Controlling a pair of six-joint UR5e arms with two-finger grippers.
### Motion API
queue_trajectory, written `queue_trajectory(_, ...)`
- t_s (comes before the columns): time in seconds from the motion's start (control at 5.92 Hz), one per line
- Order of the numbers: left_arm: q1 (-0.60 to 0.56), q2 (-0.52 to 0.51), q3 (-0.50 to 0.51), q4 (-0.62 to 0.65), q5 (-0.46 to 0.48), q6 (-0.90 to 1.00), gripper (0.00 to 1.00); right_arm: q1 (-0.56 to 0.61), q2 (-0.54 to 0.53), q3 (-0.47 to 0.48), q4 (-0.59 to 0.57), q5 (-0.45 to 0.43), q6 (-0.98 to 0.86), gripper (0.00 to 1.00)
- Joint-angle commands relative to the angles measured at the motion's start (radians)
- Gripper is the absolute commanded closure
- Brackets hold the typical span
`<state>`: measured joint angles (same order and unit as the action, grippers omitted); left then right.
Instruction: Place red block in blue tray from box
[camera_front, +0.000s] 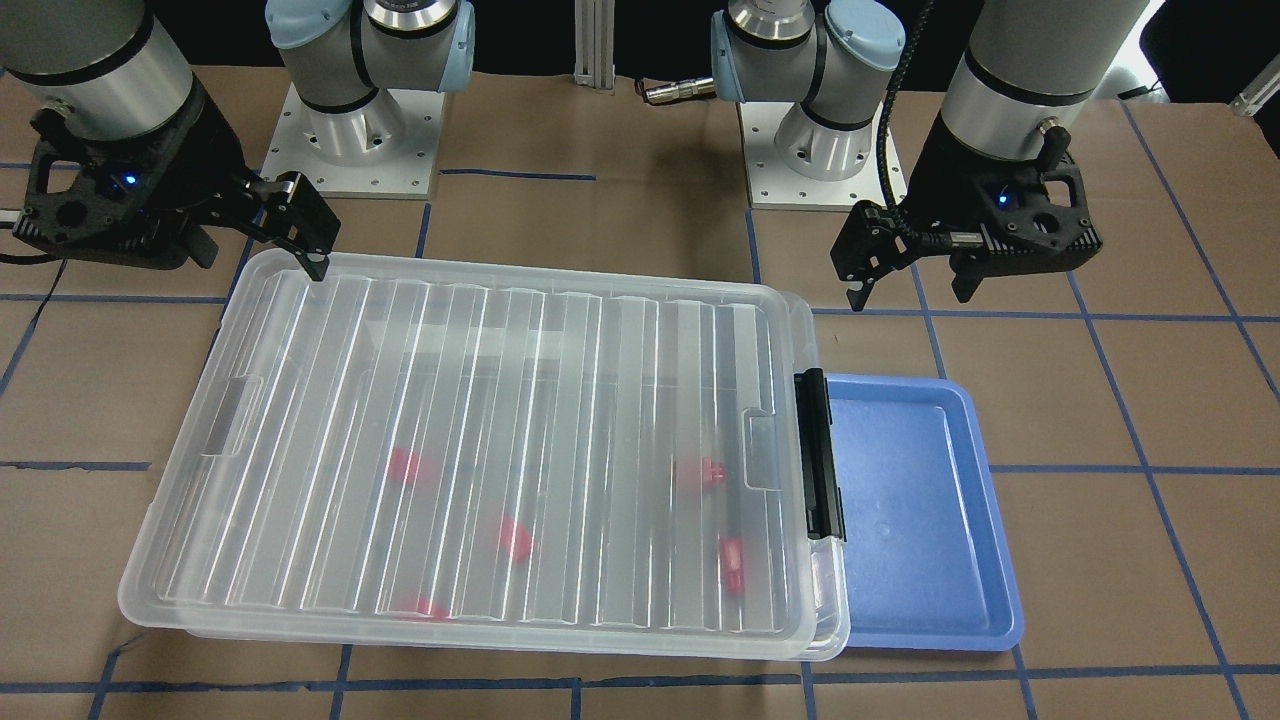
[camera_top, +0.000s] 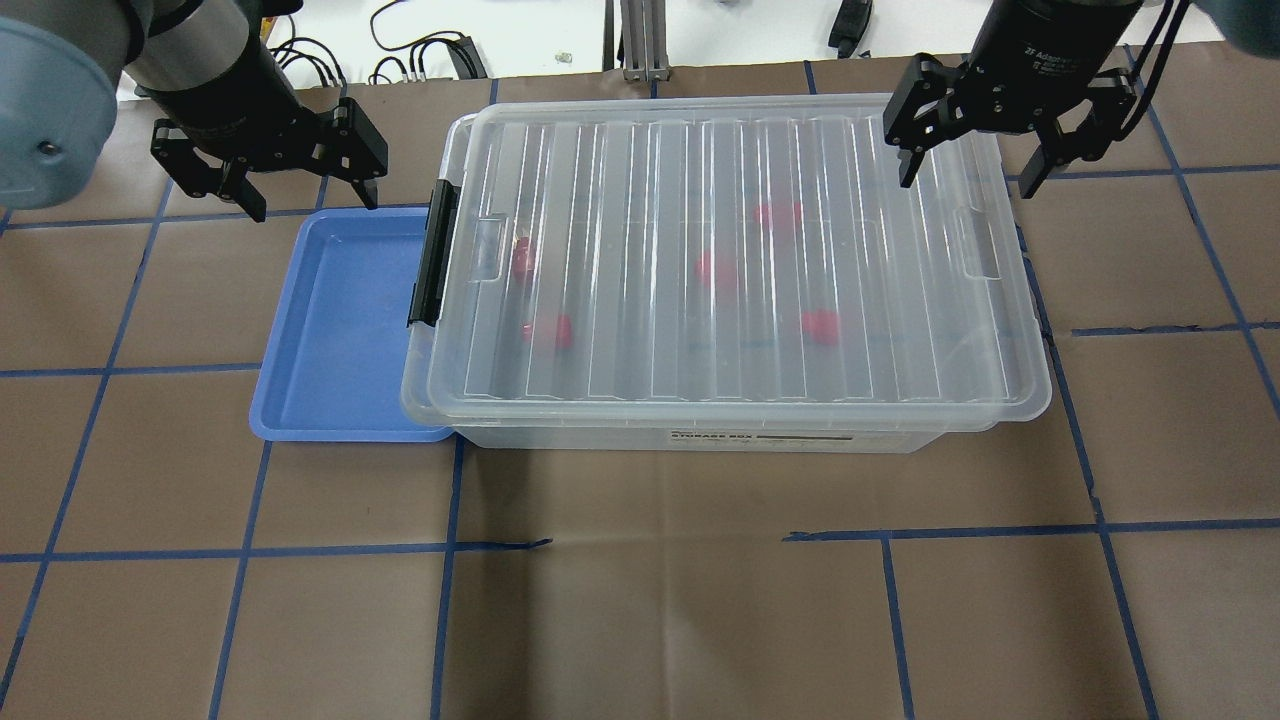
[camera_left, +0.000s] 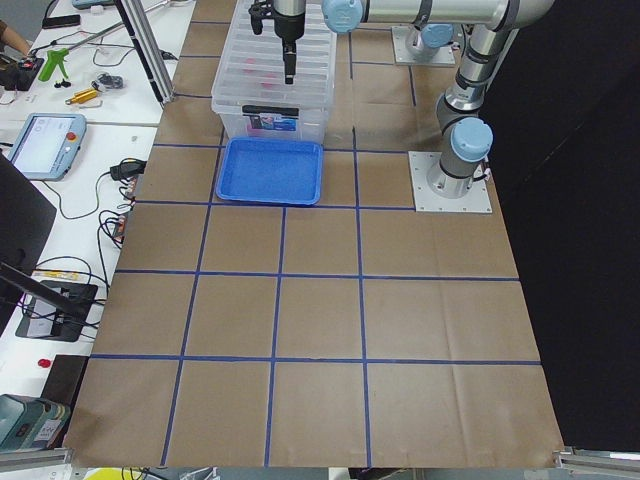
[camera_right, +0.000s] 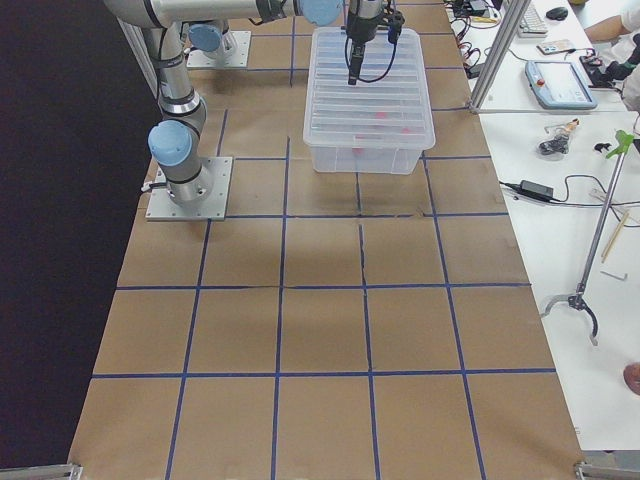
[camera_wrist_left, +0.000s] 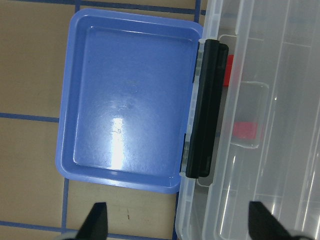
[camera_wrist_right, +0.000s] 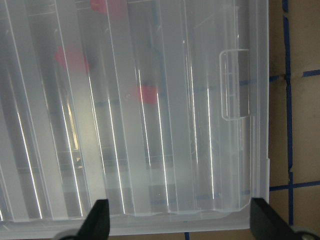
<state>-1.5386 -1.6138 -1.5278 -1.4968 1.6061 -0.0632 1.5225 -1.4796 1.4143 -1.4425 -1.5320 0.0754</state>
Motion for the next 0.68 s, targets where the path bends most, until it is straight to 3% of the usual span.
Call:
queue_trajectory(0.0,0.000,0.000,0.000,0.001,-0.002,0.000,0.02,-0.084,0.016,0.015,-0.006,-0.034,-0.099,0.00)
queue_trajectory(0.17,0.000,0.000,0.000,0.001,-0.002,0.000,0.02,-0.173,0.027,0.073,-0.071,-0.042,-0.176,0.00)
queue_trajectory(0.51,0.000,0.000,0.000,0.000,0.000,0.000,0.02,-0.222,0.030,0.258,-0.322,-0.045,-0.265,0.00)
